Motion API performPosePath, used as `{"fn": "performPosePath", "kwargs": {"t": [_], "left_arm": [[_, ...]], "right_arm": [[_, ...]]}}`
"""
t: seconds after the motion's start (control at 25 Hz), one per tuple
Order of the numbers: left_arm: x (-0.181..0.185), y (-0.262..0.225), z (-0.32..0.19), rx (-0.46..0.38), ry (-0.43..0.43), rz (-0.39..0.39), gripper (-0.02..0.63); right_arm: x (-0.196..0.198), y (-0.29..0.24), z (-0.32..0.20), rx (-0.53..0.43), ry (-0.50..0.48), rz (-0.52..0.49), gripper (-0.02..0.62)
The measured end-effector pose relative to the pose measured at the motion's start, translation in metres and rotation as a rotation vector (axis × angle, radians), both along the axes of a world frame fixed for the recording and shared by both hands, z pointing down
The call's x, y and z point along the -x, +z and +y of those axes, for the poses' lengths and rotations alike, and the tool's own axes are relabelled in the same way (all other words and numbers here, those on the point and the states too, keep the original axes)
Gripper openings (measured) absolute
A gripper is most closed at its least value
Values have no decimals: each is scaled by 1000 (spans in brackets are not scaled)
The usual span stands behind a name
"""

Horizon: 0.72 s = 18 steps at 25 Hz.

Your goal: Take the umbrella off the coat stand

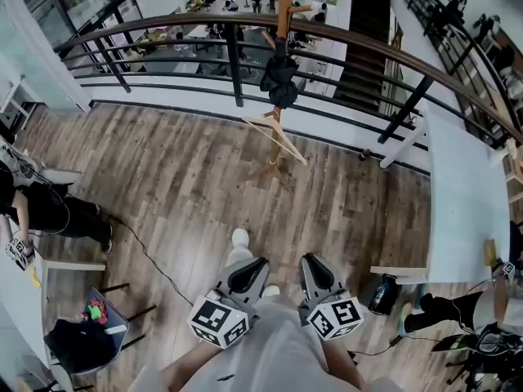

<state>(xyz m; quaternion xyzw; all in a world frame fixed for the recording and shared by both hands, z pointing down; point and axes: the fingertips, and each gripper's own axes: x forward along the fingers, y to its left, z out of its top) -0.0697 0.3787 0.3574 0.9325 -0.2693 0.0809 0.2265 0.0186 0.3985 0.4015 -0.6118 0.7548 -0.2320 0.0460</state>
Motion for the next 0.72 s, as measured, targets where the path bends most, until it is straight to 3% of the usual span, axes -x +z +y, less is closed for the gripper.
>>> {"fn": "performPosePath", "kwargs": {"t": [0.28,0.56,0.72], "left_arm": [[2,6,-87,25,-20,27,41],[8,0,-197,41,37,62,41],[14,-6,-261,26,75,72,41]], "right_arm": [[1,-1,-84,-1,-3,-14,41],[11,-25,-188,-51,37,11,41],[16,-25,-247,-25,70,-9,40]]}}
